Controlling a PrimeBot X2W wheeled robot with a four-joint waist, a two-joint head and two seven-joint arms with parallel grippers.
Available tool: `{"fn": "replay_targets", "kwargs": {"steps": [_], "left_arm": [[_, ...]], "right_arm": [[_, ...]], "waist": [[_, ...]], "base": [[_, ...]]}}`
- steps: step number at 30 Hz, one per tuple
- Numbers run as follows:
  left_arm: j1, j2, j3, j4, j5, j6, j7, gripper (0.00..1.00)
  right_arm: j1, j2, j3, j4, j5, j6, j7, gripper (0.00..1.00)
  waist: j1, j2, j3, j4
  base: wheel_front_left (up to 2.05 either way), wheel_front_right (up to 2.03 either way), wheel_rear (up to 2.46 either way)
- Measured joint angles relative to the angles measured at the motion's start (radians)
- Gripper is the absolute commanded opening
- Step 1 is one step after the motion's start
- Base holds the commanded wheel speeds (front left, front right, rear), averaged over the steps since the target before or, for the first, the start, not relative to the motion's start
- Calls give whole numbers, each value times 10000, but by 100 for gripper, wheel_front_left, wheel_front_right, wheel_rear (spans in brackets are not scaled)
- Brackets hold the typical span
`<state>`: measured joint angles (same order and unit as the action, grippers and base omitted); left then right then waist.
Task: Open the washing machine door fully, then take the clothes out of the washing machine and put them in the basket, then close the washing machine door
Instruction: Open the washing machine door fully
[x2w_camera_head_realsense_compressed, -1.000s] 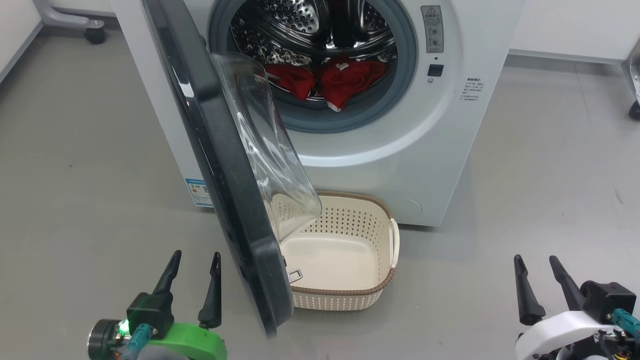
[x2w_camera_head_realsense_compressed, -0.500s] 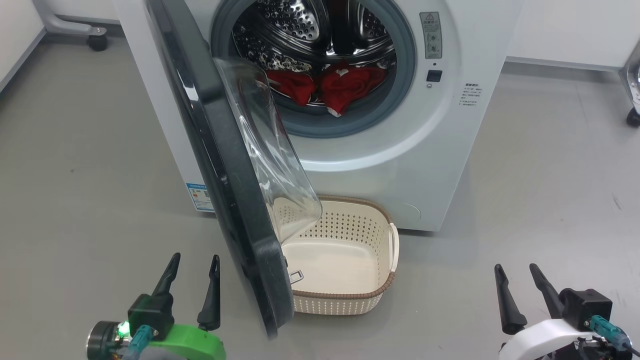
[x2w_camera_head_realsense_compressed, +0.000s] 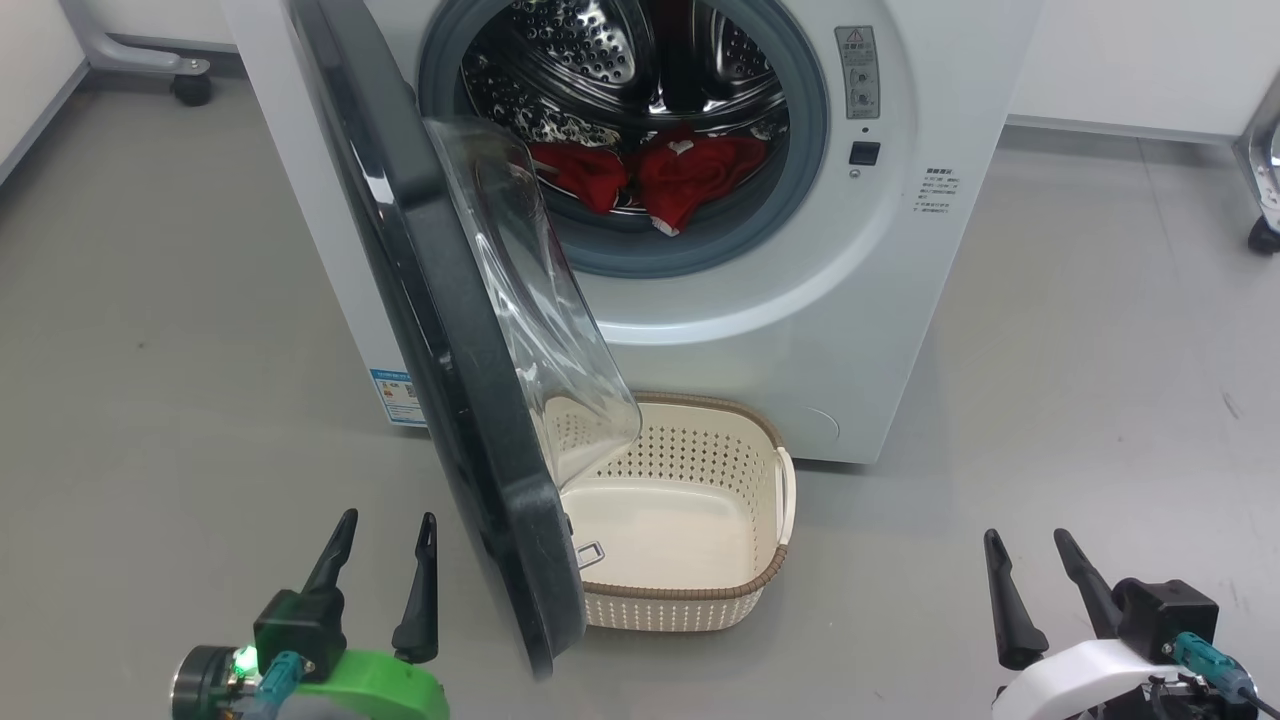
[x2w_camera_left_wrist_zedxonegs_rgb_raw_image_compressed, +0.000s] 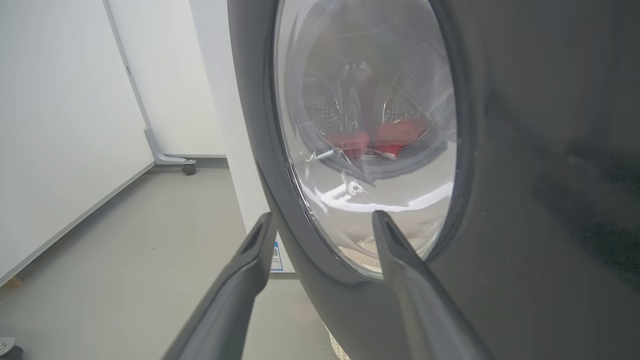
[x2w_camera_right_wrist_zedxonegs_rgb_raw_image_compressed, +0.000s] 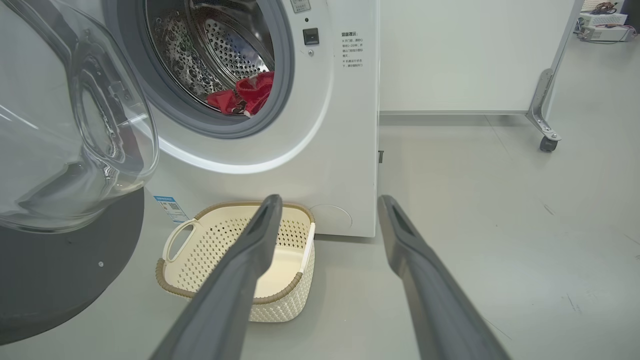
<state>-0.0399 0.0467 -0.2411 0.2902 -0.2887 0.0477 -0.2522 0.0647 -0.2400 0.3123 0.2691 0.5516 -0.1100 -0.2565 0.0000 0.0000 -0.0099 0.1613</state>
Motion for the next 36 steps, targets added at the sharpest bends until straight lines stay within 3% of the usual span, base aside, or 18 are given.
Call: {"fn": "replay_targets", "kwargs": {"steps": [2, 3, 4, 5, 23, 30, 36], "left_arm": [[1, 0, 0, 13, 2, 0, 0, 96], [1, 0, 2, 23, 12, 0, 0, 65], [1, 0, 0, 33, 13, 0, 0, 15], [1, 0, 0, 42, 13, 0, 0, 0], [-28, 8, 35, 29, 245, -50, 2, 0], [-917, 128, 759, -1584, 698, 364, 0, 0], [-1797, 159, 984, -3528, 1200, 454, -46, 0]], "right_arm": [[0, 6, -19, 0, -21, 0, 0, 100], [0, 10, -33, 0, -38, 0, 0, 100], [0, 10, -44, 2, -73, 0, 0, 100], [0, 13, -52, 2, -88, 0, 0, 100], [0, 205, -316, -13, -136, 17, 0, 100], [9, 207, -355, -8, -291, 17, 0, 100], [72, 209, -397, 21, -359, 17, 0, 100]], "waist": [[0, 0, 0, -2], [0, 0, 0, -2], [0, 0, -1, -1], [0, 0, -1, -1], [0, 0, 45, 32], [0, 0, 110, 121], [1, 0, 110, 212]], "base": [[0, 0, 0], [0, 0, 0], [0, 0, 0], [0, 0, 0], [0, 0, 0], [0, 0, 0], [0, 0, 0]]}}
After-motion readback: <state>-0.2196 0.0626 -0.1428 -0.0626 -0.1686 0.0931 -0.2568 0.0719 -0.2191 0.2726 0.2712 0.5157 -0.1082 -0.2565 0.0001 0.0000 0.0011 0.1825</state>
